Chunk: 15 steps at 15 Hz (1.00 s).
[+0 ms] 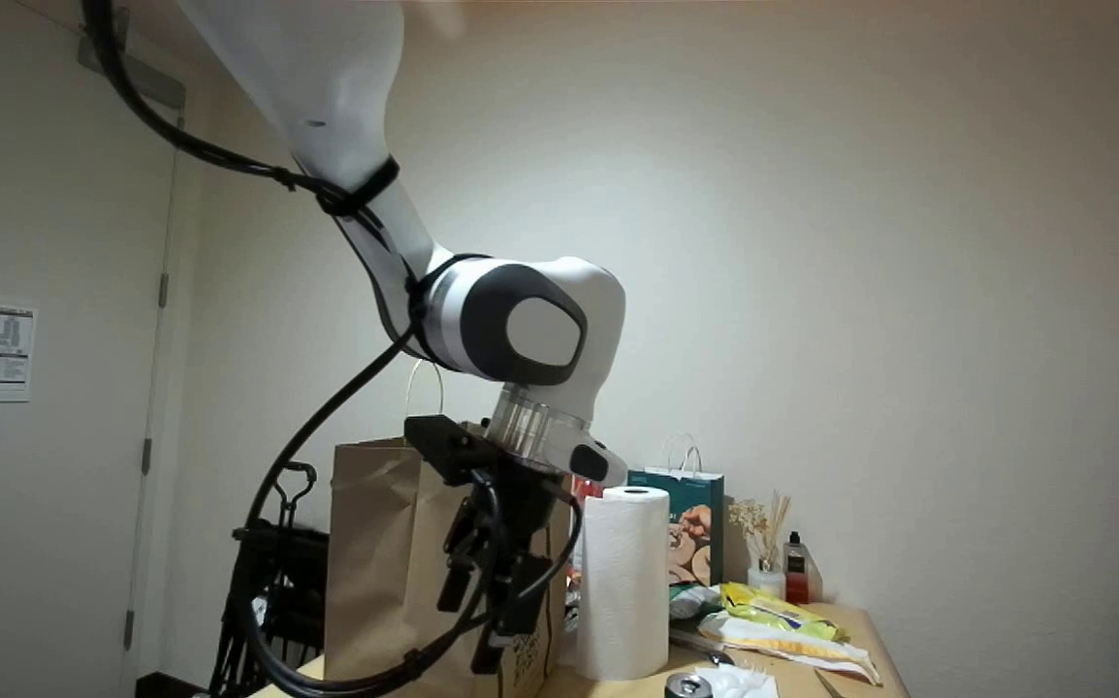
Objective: Pick up the can and put it in the paper bag
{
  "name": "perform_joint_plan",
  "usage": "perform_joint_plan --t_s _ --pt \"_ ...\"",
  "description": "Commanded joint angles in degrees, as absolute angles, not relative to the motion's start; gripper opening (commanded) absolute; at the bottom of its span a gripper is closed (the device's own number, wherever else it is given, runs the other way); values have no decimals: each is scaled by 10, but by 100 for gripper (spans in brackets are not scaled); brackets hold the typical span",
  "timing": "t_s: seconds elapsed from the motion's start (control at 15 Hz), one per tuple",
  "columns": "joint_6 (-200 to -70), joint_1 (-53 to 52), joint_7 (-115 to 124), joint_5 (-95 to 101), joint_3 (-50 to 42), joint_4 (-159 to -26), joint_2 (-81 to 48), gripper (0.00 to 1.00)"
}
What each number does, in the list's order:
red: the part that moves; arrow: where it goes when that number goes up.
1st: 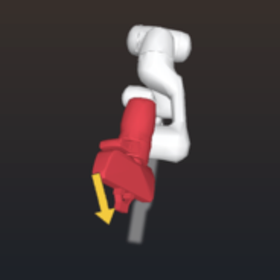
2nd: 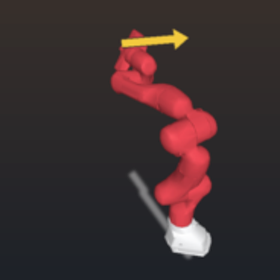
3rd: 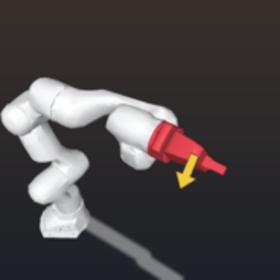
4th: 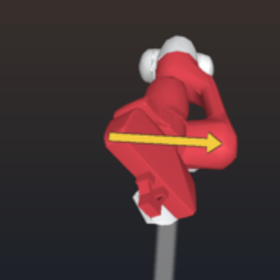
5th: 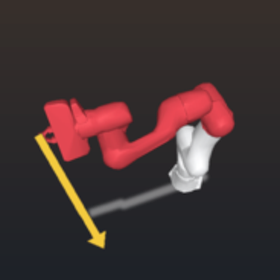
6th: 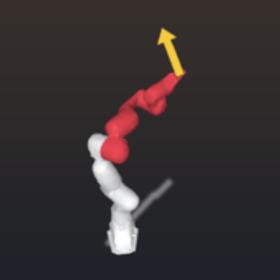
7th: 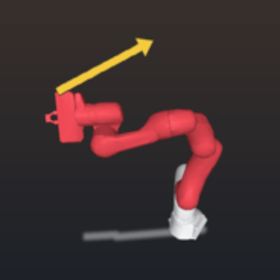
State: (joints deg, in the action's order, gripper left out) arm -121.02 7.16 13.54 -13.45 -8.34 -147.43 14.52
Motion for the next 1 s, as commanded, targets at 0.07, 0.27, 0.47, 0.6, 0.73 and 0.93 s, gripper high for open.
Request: perform_joint_plan --t_s 0.07,0.27,0.47,0.6,0.73,0.93 --pt "-1223 89 106 -151 -106 -1395 43 100" --pt "-1217 90 124 -135 -103 -1404 57 100" --pt "-1216 90 124 -135 -101 -1403 55 100" --pt "-1216 90 124 -135 -101 -1403 56 100" --pt "-1221 92 120 -152 -106 -1384 30 100" --pt "-1242 99 124 -145 -112 -1349 -10 100"
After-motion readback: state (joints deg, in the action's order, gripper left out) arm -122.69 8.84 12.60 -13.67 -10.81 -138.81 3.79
